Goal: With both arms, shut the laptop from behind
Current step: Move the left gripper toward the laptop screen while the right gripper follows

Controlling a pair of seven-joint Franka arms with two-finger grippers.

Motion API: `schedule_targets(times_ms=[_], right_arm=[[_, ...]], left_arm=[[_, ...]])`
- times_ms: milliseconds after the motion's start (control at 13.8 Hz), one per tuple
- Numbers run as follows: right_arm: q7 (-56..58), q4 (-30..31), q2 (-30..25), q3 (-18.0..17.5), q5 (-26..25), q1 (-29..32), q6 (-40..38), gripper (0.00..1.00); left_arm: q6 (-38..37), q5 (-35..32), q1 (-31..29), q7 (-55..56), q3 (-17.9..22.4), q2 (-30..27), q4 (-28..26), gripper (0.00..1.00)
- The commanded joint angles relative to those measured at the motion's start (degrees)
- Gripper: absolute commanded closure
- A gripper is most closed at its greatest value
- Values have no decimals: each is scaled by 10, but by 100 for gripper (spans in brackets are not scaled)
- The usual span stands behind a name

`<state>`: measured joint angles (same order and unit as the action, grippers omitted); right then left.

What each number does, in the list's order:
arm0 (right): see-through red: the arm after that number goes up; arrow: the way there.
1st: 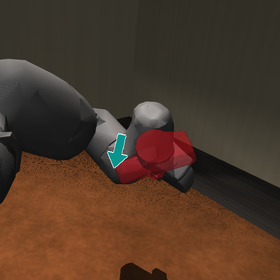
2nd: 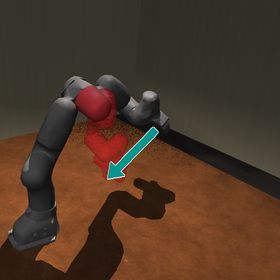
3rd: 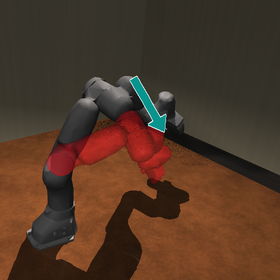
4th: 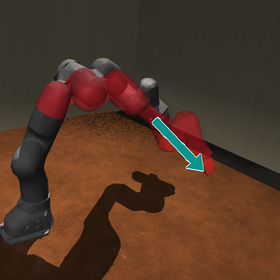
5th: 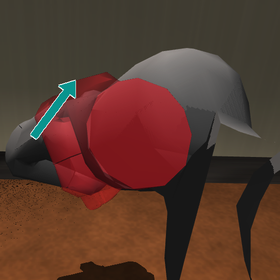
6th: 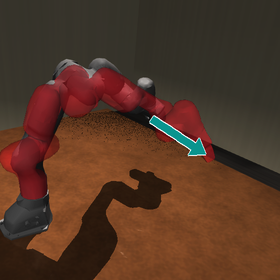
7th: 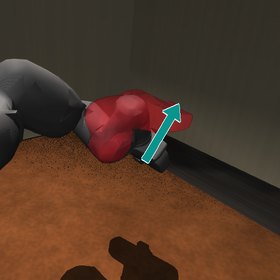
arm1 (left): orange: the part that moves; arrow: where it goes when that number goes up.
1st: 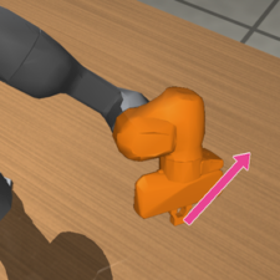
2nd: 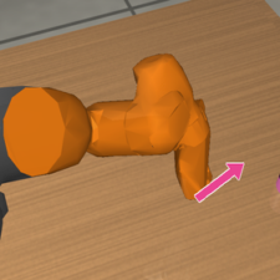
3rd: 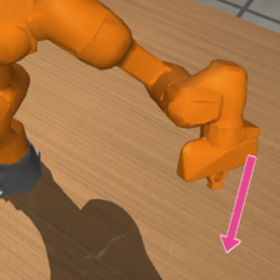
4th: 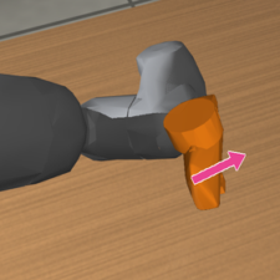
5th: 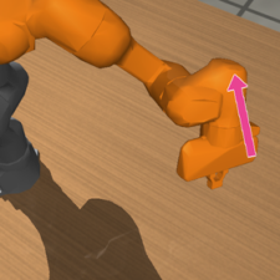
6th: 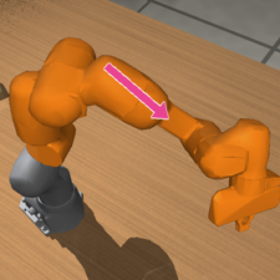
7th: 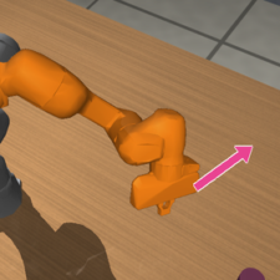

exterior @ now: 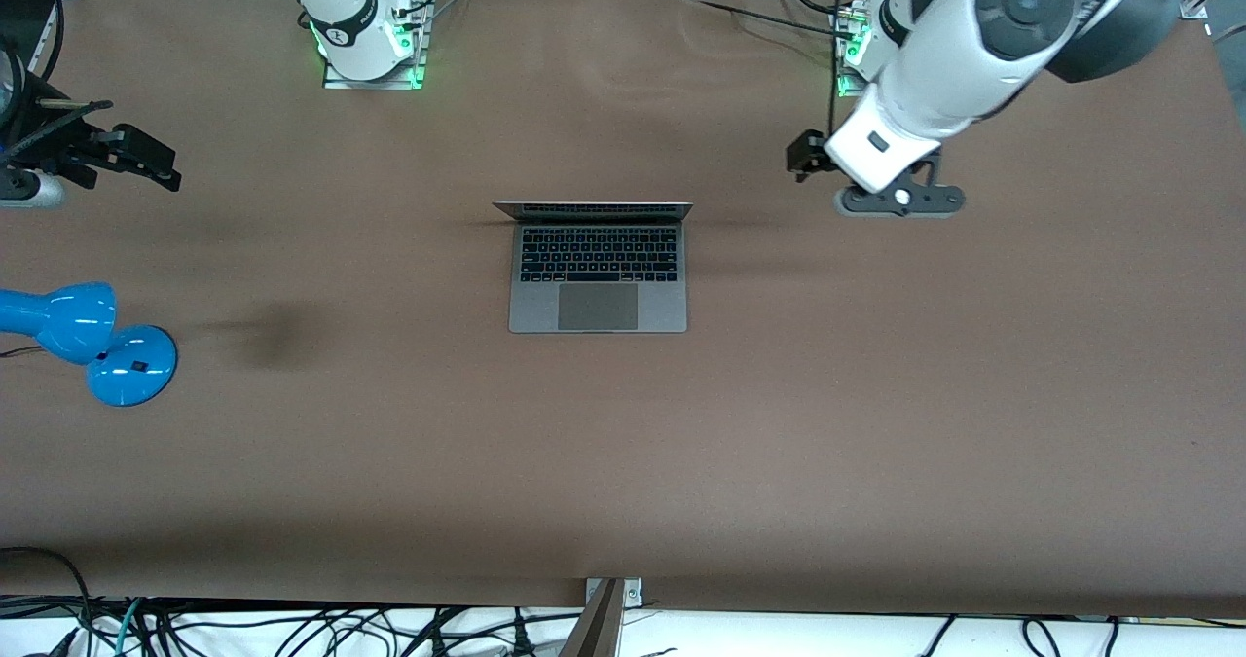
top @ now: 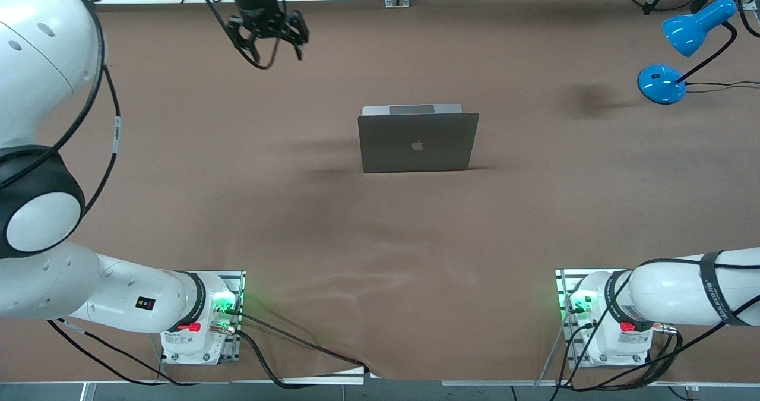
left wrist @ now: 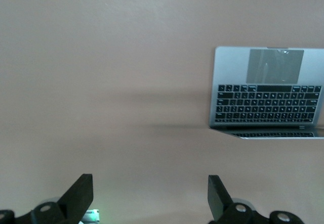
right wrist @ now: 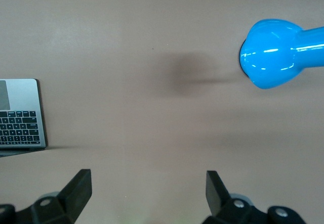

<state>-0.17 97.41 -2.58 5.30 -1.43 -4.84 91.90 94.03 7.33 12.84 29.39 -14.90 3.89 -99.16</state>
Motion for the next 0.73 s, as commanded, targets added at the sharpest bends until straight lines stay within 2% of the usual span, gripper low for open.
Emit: schedule_targets(times_ms=[0, 291, 509, 655], right_arm=[[3, -15, 6, 2, 8, 1, -13, 0], [6, -11, 22, -5, 8, -12, -13, 0], [3, -11, 58, -9, 11, -60, -50, 0], [-7, 2, 65, -10, 48, -84, -65, 0]], left_arm=[[17, 19, -2, 45, -34, 1, -17, 0], [24, 43, -1, 109, -79, 30, -17, 0], [33, 61, 0, 169, -111, 54, -16, 0], [33, 61, -1, 182, -133, 70, -16, 1]])
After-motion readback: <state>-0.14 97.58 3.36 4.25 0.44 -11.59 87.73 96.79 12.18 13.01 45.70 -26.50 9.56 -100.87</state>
